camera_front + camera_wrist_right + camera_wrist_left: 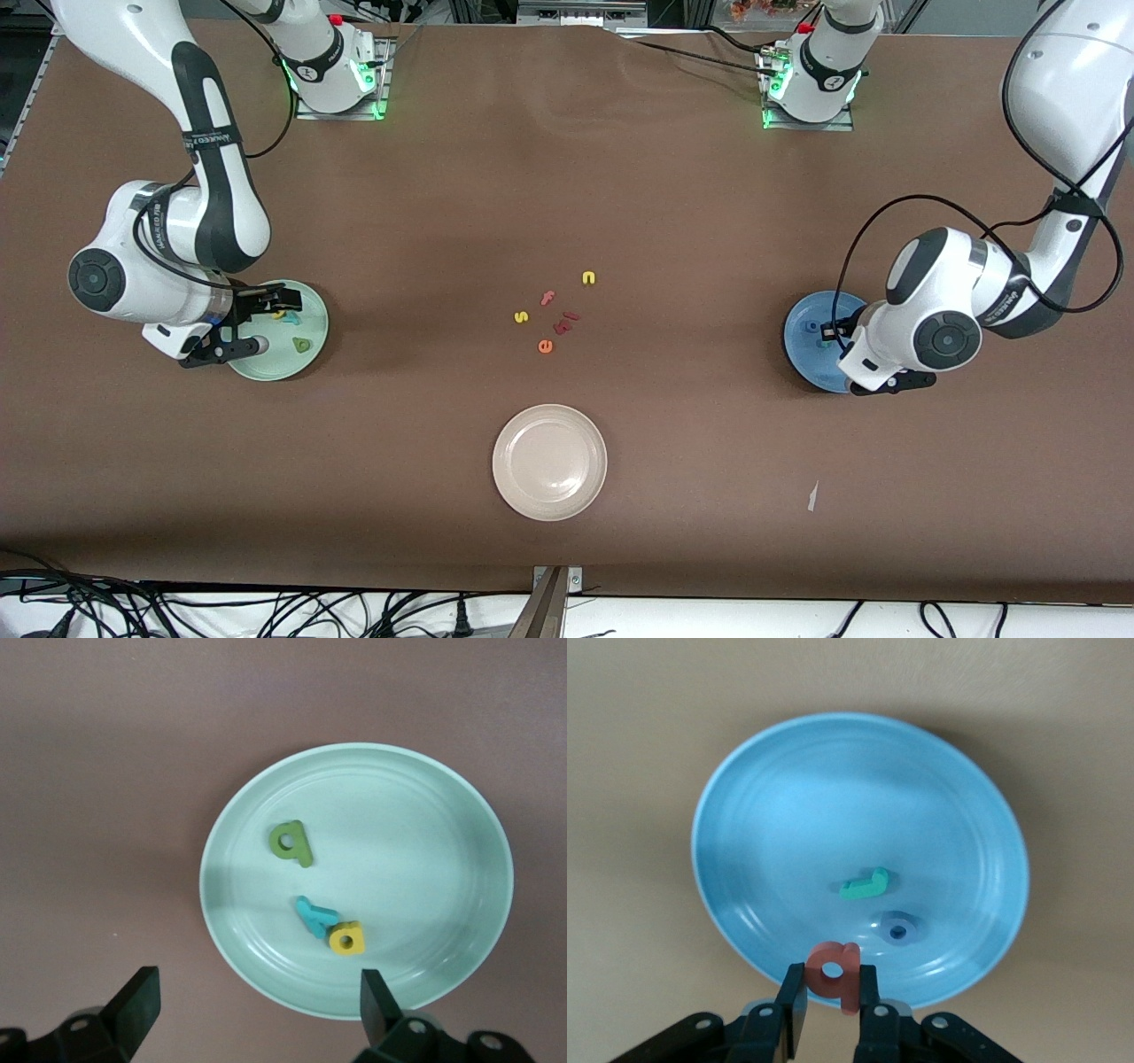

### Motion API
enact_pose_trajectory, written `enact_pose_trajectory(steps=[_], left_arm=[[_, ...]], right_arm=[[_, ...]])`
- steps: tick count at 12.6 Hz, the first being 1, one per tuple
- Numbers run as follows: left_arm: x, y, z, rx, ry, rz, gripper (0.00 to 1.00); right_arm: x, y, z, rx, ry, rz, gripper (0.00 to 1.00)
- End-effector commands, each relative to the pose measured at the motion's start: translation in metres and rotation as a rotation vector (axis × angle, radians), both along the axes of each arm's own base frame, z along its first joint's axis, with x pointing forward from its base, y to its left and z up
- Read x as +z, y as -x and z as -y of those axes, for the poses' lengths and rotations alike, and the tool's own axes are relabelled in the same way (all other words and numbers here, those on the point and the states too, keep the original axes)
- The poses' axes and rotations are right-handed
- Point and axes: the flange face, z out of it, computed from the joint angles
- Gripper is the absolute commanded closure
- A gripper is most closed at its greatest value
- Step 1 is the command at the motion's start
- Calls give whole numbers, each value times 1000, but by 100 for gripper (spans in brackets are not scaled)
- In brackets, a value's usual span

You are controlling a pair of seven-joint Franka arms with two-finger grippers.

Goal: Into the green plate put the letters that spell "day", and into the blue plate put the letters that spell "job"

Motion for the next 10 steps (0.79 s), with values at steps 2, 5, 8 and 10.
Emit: enact_pose_trajectory(steps=[2, 5, 8, 10], left_arm=[[-25, 1, -8, -11, 32, -21, 98], [-44, 10, -17, -36, 57, -29, 96], [-48, 13, -29, -21, 59, -40, 87], [-48, 13, -31, -37, 67, -41, 84]], right_arm=[[37, -14, -28, -104, 44, -46, 0], [67, -7, -31, -146, 138, -44, 0], [113, 2, -34, -155, 163, -15, 0], [157, 10, -16, -170, 154, 1, 0]])
